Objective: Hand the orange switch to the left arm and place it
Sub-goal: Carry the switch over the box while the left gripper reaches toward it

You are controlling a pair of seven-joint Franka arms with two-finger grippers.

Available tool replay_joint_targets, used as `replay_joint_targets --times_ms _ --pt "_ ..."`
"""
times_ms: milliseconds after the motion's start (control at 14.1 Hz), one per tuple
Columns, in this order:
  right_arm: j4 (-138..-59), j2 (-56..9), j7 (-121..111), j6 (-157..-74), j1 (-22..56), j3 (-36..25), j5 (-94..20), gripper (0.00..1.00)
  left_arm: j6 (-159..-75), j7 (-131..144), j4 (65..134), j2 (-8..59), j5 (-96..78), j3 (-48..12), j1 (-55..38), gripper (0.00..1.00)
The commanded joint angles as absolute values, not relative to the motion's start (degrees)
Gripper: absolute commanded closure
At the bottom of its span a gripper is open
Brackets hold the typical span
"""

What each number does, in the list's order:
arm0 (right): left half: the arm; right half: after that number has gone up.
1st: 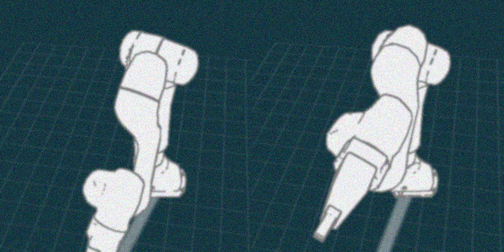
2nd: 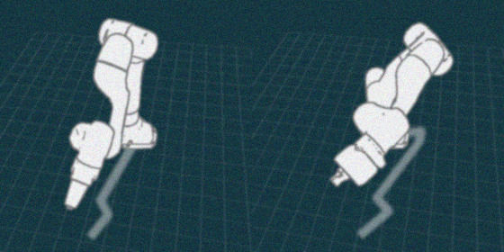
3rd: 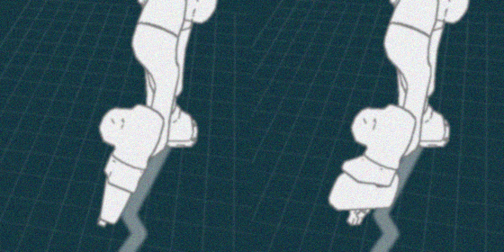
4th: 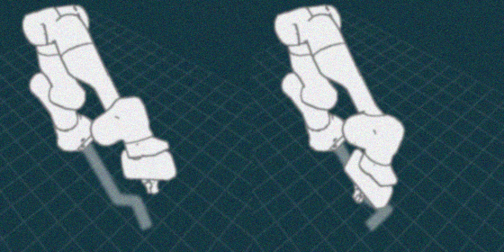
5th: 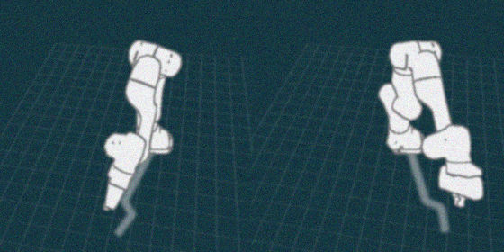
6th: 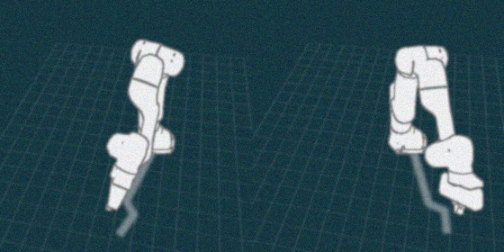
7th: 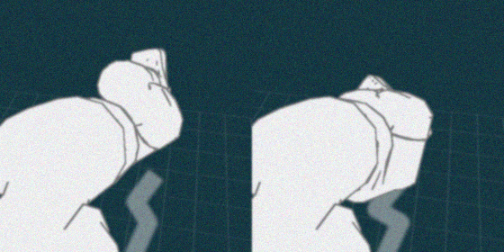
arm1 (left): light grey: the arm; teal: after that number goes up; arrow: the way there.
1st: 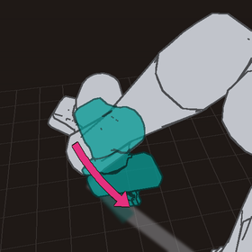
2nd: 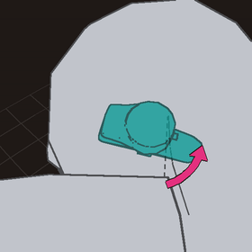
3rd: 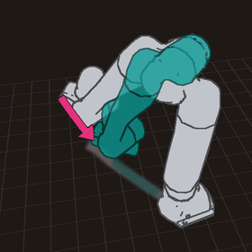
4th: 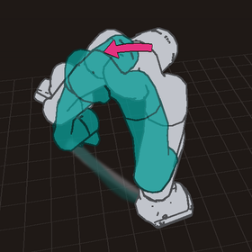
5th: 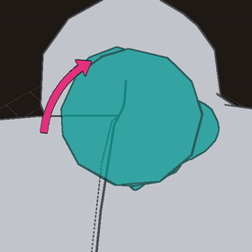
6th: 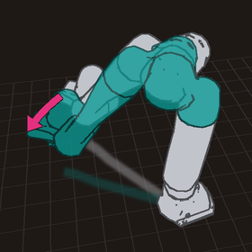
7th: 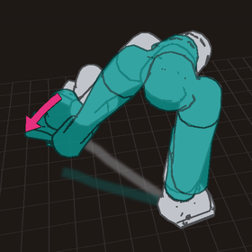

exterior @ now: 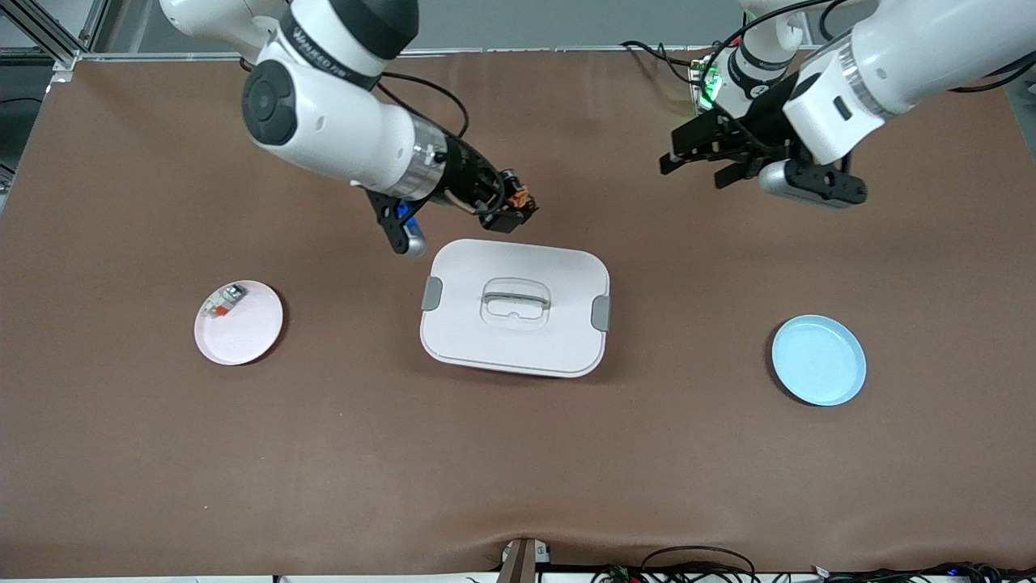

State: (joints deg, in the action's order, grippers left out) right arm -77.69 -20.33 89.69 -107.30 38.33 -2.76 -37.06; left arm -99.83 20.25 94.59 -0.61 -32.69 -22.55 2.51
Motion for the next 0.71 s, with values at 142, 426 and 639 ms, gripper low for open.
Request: replay_joint_targets --times_ms 142,426,639 --pt "-75.0 -23.6 99.0 -114.1 42.6 -3.3 -38.1 0.77 -105.4 18.4 99.4 -2.5 -40.7 -24.2 3.0 0.0" --pt "-75.0 -24.0 100.9 -115.9 43.8 -3.3 -39.0 0.77 -110.5 12.3 104.7 -2.7 -46.8 -25.6 3.0 0.1" --pt "-75.0 -24.0 100.9 -115.8 43.8 -3.3 -39.5 0.77 -114.5 8.9 107.8 -2.7 -48.2 -26.4 3.0 0.17"
